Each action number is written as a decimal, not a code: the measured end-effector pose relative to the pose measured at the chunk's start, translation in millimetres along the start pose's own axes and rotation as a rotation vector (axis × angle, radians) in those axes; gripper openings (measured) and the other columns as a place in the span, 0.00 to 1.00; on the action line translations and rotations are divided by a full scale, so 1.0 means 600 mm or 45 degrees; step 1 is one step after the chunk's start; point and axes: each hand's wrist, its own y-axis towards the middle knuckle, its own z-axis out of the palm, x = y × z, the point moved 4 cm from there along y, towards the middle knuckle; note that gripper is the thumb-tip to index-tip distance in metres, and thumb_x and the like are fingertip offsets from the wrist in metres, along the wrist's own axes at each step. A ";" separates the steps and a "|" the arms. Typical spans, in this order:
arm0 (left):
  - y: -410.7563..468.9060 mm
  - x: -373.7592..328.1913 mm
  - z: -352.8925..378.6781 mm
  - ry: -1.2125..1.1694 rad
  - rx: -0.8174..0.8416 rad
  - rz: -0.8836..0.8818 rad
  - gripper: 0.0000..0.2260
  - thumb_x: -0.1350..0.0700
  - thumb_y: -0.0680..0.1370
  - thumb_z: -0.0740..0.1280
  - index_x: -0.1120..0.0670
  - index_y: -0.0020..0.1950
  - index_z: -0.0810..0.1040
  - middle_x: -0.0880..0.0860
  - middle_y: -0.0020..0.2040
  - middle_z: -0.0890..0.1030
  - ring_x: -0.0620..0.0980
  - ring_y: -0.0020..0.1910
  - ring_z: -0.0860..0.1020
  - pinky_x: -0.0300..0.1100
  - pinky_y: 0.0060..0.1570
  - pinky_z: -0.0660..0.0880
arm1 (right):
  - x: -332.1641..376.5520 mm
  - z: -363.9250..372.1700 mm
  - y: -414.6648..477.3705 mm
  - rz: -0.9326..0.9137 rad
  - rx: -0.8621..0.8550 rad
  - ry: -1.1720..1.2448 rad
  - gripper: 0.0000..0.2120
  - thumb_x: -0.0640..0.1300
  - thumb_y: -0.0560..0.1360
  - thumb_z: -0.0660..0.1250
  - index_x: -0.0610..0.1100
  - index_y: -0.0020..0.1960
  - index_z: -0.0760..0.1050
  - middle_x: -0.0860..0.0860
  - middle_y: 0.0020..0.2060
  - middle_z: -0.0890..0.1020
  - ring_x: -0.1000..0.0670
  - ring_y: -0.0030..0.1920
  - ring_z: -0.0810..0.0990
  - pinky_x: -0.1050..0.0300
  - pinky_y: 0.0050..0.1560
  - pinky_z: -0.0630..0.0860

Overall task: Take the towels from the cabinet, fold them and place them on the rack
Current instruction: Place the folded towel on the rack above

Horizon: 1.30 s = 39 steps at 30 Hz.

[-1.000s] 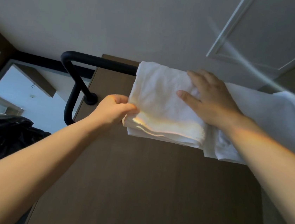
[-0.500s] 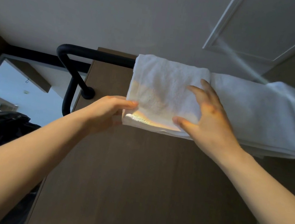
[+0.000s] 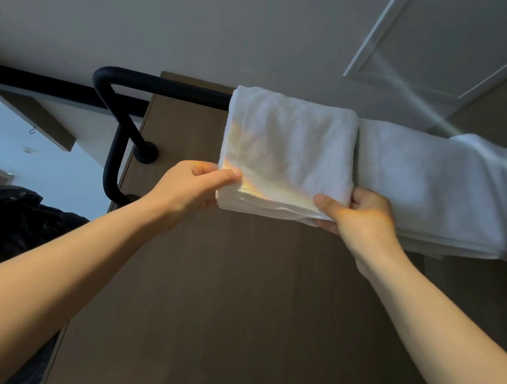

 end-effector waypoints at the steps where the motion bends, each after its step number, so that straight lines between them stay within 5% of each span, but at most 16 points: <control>1: 0.001 0.001 0.000 -0.010 -0.004 -0.009 0.13 0.49 0.77 0.68 0.59 0.46 0.84 0.46 0.29 0.78 0.41 0.27 0.74 0.32 0.31 0.71 | -0.002 0.002 -0.001 0.022 -0.004 0.002 0.06 0.35 0.74 0.72 0.44 0.45 0.77 0.45 0.46 0.83 0.48 0.44 0.84 0.57 0.44 0.83; 3: 0.001 0.002 0.001 -0.084 0.036 -0.038 0.11 0.53 0.77 0.68 0.62 0.47 0.82 0.47 0.29 0.79 0.41 0.26 0.74 0.32 0.31 0.71 | -0.011 -0.003 -0.003 0.056 -0.021 0.027 0.05 0.36 0.75 0.71 0.43 0.46 0.77 0.46 0.45 0.83 0.50 0.44 0.83 0.60 0.43 0.83; 6: -0.005 -0.002 0.006 -0.314 0.114 -0.123 0.09 0.59 0.77 0.67 0.65 0.52 0.80 0.57 0.46 0.84 0.44 0.34 0.81 0.33 0.32 0.75 | -0.027 -0.014 -0.009 0.103 -0.056 0.093 0.04 0.38 0.77 0.69 0.39 0.51 0.79 0.46 0.45 0.83 0.51 0.44 0.83 0.60 0.45 0.83; 9: -0.010 -0.003 0.006 -0.536 0.119 -0.230 0.14 0.62 0.78 0.66 0.69 0.61 0.75 0.64 0.60 0.79 0.55 0.51 0.82 0.39 0.39 0.81 | -0.047 -0.010 -0.016 0.177 -0.063 0.216 0.06 0.40 0.79 0.67 0.39 0.52 0.79 0.44 0.51 0.83 0.49 0.52 0.82 0.55 0.57 0.80; 13: -0.014 -0.006 0.008 -0.654 0.139 -0.229 0.18 0.63 0.78 0.64 0.70 0.65 0.71 0.67 0.67 0.72 0.56 0.53 0.79 0.40 0.38 0.80 | -0.063 -0.003 -0.014 0.291 0.035 0.402 0.12 0.43 0.79 0.66 0.42 0.61 0.76 0.49 0.59 0.81 0.52 0.59 0.79 0.51 0.66 0.74; 17: -0.008 0.005 0.007 -0.595 0.115 -0.212 0.13 0.62 0.78 0.65 0.67 0.61 0.75 0.64 0.63 0.77 0.56 0.53 0.81 0.40 0.40 0.80 | -0.075 -0.005 -0.010 0.458 0.233 0.705 0.17 0.44 0.74 0.70 0.43 0.62 0.76 0.47 0.58 0.83 0.48 0.60 0.80 0.46 0.62 0.77; 22: -0.009 0.012 0.005 -0.360 0.053 -0.048 0.06 0.60 0.79 0.65 0.59 0.50 0.81 0.51 0.47 0.86 0.50 0.50 0.83 0.35 0.38 0.79 | -0.079 -0.005 -0.006 0.406 0.230 0.813 0.20 0.44 0.66 0.73 0.44 0.58 0.78 0.48 0.51 0.86 0.50 0.52 0.84 0.53 0.55 0.80; 28: -0.014 0.017 0.006 -0.218 -0.009 0.093 0.06 0.56 0.80 0.65 0.54 0.51 0.81 0.46 0.46 0.86 0.44 0.48 0.84 0.32 0.38 0.78 | -0.089 0.009 -0.009 0.343 0.134 1.026 0.19 0.40 0.66 0.73 0.42 0.57 0.77 0.46 0.52 0.86 0.49 0.53 0.85 0.52 0.56 0.80; 39: -0.026 0.026 0.013 -0.411 -0.076 0.086 0.04 0.63 0.76 0.69 0.59 0.50 0.81 0.49 0.44 0.86 0.47 0.45 0.84 0.32 0.37 0.78 | -0.100 0.009 -0.012 0.222 -0.033 0.905 0.08 0.39 0.69 0.73 0.47 0.46 0.79 0.53 0.43 0.87 0.55 0.45 0.86 0.59 0.48 0.78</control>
